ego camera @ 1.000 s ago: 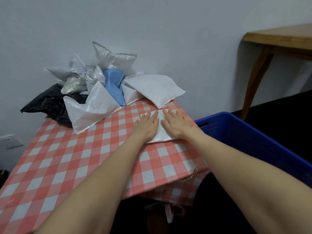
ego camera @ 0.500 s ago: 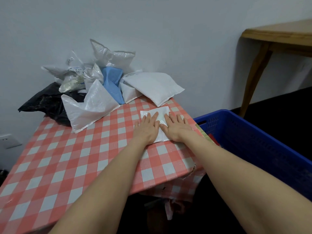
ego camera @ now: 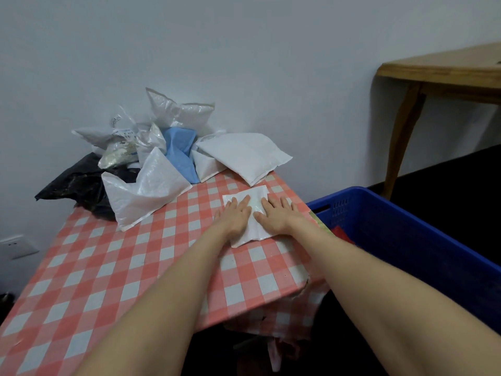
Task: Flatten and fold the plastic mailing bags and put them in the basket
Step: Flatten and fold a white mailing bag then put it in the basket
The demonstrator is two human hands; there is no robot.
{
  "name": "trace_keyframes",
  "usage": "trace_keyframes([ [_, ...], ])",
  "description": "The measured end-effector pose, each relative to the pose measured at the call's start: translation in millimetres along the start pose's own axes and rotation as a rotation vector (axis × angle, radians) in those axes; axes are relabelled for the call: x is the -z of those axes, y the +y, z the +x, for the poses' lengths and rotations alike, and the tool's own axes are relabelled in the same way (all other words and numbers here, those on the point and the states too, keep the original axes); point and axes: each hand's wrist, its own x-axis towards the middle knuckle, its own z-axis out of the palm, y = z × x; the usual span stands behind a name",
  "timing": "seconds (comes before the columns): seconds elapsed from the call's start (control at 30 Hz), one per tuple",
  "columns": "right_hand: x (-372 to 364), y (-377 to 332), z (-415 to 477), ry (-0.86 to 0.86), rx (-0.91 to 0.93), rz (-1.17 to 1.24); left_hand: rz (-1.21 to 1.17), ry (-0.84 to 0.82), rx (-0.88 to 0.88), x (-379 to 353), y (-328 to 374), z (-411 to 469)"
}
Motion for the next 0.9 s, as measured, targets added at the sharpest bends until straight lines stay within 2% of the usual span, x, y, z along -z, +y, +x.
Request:
trace_keyframes([
  [0.07, 11.3, 2.2, 1.6, 0.036, 0.022, 0.239, -0.188, 0.070, 0.023, 10.1, -0.8, -1.0],
  [0.13, 21.6, 4.9, 1.4, 0.185, -0.032, 0.541, -0.309, 0.234, 0.123, 18.2, -2.2, -3.6],
  [0.17, 26.4, 5.7, 2.0, 0.270, -0.086, 0.615, -0.319, 0.290, 0.184, 21.9, -3.1, -4.0],
  [0.27, 29.6, 7.2, 3.4, 0.295, -0.203, 0.651, -0.289, 0.270, 0.306, 26.1, -1.1, -3.8],
  [0.37, 26.1, 4.7, 2.7, 0.249, -0.200, 0.785, -0.334, 0.217, 0.331, 23.2, 5.8, -1.4],
  [0.5, 26.8, 4.7, 4.5, 0.233, -0.247, 0.904, -0.450, 0.245, 0.329, 19.0, 18.4, 2.3],
  [0.7, 32.5, 25.2, 3.5, 0.261, -0.347, 1.181, -0.673, 0.247, 0.310, 22.2, 34.3, 15.9],
  [0.8, 42.7, 45.2, -0.6, 0.293, -0.395, 1.188, -0.791, 0.233, 0.238, 19.0, 51.2, 24.8],
  [0.9, 50.2, 72.4, -5.8, 0.337, -0.434, 1.175, -0.753, 0.216, 0.147, 11.1, 75.5, 34.2],
])
